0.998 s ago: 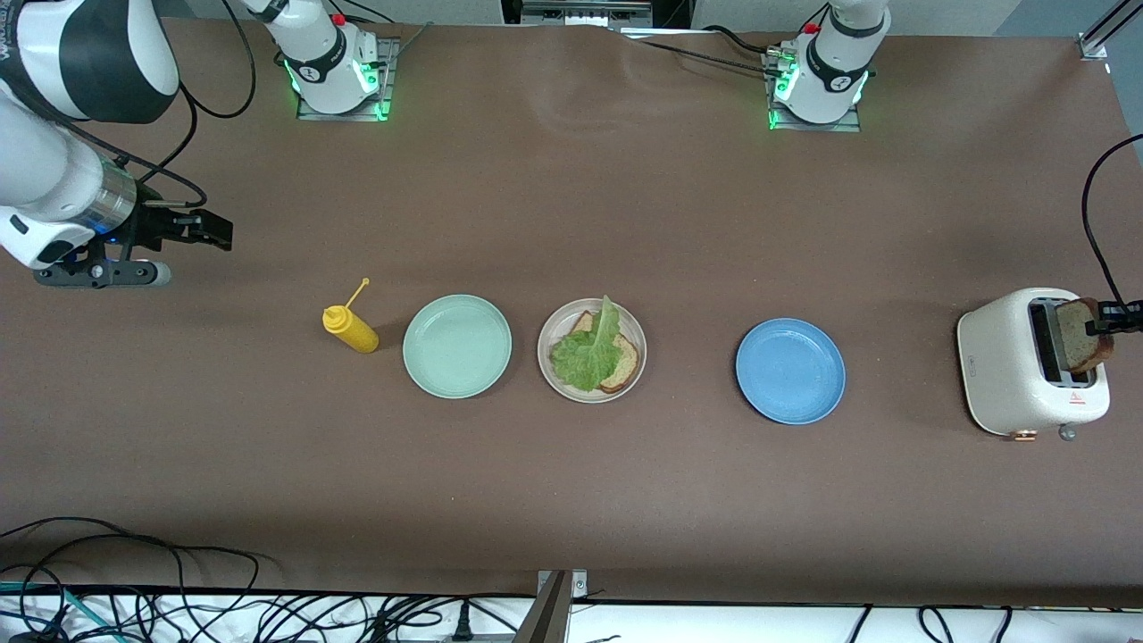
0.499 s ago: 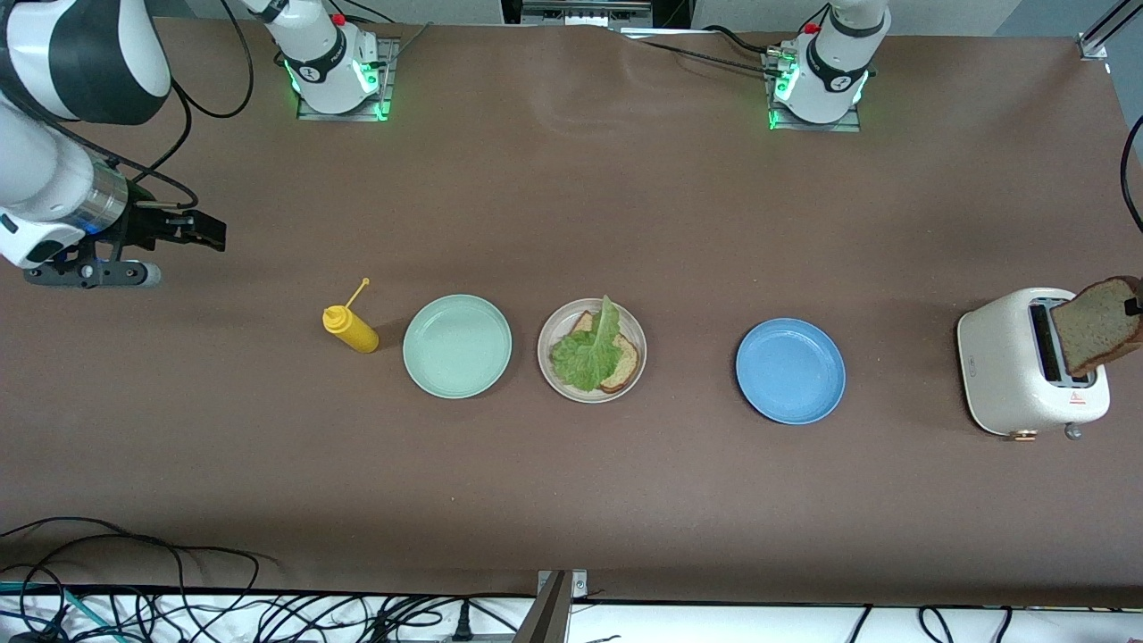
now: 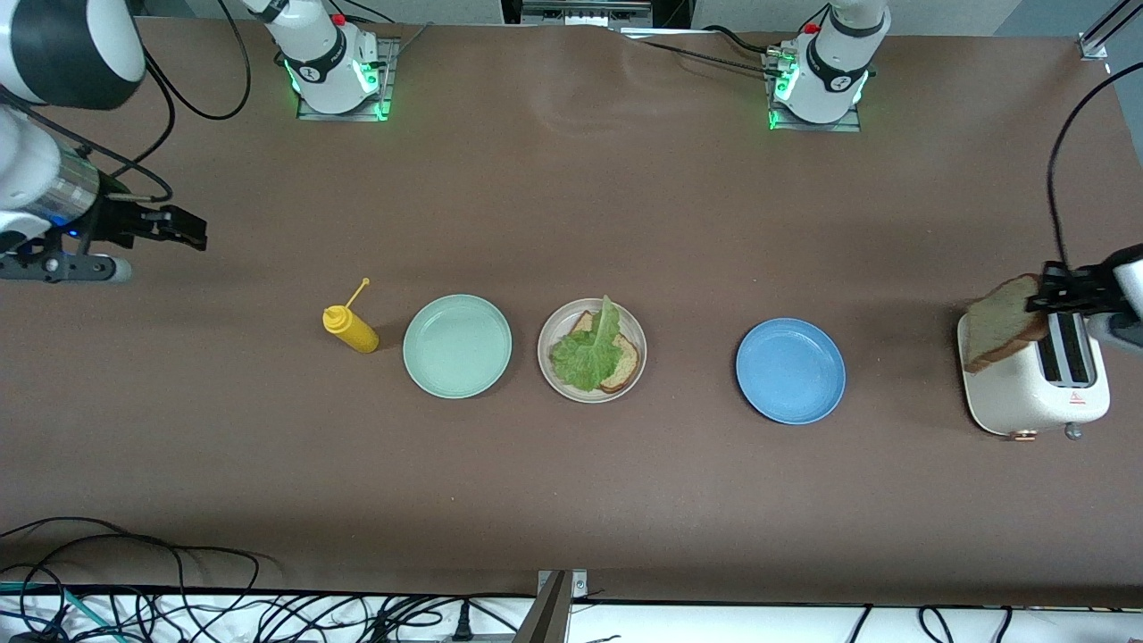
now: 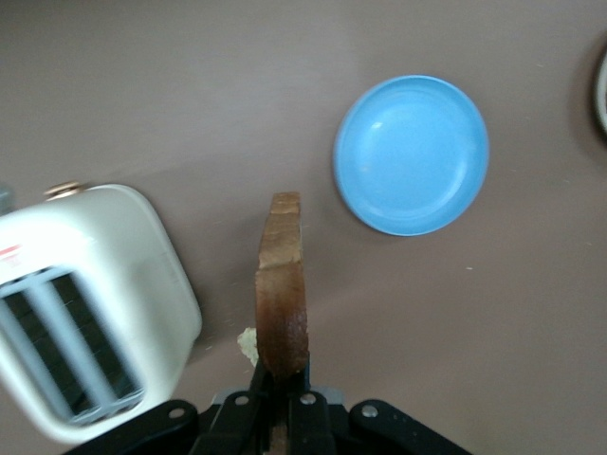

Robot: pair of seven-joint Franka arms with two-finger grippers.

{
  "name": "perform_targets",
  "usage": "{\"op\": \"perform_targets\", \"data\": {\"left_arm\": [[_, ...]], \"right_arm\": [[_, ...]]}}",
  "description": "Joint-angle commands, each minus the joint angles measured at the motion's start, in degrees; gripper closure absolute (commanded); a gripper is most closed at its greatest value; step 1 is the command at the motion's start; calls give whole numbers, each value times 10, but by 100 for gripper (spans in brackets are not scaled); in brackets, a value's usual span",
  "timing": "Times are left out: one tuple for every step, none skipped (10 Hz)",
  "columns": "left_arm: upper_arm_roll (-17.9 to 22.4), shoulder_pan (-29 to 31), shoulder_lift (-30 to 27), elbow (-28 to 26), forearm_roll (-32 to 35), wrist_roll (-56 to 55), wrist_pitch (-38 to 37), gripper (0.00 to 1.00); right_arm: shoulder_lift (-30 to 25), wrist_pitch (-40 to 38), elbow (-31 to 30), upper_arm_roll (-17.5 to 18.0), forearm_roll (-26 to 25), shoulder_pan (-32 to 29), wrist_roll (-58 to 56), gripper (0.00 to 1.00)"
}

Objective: Make sandwich on beige plate with both arms
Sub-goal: 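Carry the bread slice over the beige plate and lay it on the lettuce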

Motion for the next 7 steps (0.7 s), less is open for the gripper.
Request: {"op": "perform_targets", "data": {"left_arm": [[-19,-49,35,4,-61,-3,-14,100],[-20,-71,58,7,-107,-17,-14,100],[-20,-94,85,10,-175,-34,-10,100],[-19,-113,108,11,-231,-51,3,100],[-20,-126,129,15,-268,-65,19,100],[-20,-142,149,14,-331,-69,46,100],[-19,-160,174,13,-382,-69,76,100]], "right_arm": [[0,-32,33,-2,3,-2,4,0],[-2,-20,31,-1,3,-1,-1,0],[-2,0,31,3,3,0,0,0],[-2,0,31,3,3,1,0,0],[-3,5,26,3,3,1,-1,0],[-7,15,16,3,6,1,-1,0],[-10,18,14,3,7,1,-1,0]]}}
